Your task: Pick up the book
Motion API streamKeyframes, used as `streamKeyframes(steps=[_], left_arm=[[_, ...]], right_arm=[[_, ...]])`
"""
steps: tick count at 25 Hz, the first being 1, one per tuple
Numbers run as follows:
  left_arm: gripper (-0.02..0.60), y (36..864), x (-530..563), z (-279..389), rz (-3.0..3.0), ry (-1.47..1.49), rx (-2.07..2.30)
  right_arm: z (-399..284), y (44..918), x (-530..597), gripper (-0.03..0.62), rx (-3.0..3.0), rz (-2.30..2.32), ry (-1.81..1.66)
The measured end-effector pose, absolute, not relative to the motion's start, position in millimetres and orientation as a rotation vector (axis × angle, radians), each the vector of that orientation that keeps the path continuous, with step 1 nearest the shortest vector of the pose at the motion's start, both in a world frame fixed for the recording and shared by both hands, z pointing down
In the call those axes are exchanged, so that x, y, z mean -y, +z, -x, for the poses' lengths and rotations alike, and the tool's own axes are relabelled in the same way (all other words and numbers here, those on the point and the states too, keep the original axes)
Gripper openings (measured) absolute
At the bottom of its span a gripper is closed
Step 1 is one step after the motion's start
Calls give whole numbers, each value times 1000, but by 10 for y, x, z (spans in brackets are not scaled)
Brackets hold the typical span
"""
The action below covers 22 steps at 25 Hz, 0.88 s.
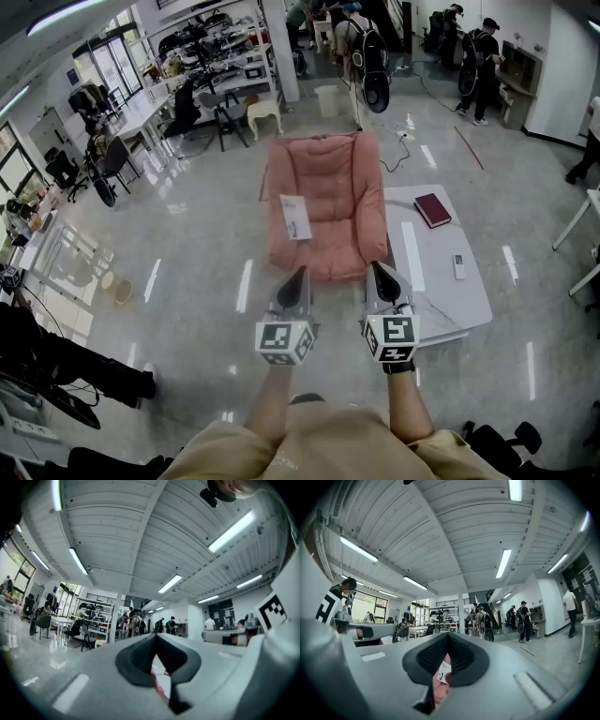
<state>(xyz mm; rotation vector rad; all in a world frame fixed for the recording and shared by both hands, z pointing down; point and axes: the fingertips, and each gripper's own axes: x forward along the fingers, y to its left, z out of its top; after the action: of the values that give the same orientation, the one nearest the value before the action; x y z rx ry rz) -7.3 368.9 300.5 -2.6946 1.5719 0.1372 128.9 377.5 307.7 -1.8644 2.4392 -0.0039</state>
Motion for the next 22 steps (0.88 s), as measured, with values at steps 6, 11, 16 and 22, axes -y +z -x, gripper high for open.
streamKeyframes(steps=[6,11,16,22], left_arm=[[2,3129,-3624,-22,2697,94,-1582],[2,3265,-3296,-74,2707,103,-1585],[3,3402,-2594,-63,2743,114,-1561],[2,3373,-1360,39,2780,150,-1529]], right_arm=[[-1366,3215,-3714,3,-2450,1817,-55],[-1311,3359,-3436,3,-2485,1773,-63],[-1224,3503,-2778,3,-2498,1772,-95],[-1046,3557,-1652,3,-2513,1805,-120]])
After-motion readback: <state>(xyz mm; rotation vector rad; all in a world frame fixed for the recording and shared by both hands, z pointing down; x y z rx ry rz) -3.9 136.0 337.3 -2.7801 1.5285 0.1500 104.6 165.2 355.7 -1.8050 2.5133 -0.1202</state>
